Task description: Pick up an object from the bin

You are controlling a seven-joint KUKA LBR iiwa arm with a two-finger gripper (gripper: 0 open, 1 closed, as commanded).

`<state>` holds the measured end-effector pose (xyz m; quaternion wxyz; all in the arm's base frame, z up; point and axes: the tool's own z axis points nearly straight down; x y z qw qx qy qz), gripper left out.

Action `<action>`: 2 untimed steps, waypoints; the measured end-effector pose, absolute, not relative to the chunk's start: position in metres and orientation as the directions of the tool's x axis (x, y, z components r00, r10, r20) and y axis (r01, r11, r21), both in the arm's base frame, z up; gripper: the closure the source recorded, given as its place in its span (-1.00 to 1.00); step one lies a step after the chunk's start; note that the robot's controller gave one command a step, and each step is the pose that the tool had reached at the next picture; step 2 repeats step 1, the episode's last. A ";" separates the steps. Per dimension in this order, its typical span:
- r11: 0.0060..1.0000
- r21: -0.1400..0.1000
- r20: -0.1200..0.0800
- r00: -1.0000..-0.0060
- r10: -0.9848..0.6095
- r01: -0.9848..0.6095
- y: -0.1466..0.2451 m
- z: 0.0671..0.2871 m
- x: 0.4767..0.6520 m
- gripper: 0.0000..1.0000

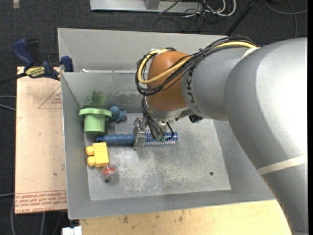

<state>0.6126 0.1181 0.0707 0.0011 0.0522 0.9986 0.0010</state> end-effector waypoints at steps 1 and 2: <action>1.000 0.002 -0.009 -1.000 0.030 0.030 0.121 0.229 0.614 1.00; 1.000 0.002 -0.009 -1.000 0.030 0.030 0.121 0.229 0.614 1.00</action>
Offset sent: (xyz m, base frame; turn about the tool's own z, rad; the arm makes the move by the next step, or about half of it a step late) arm -0.0005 0.0018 0.1537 -0.0739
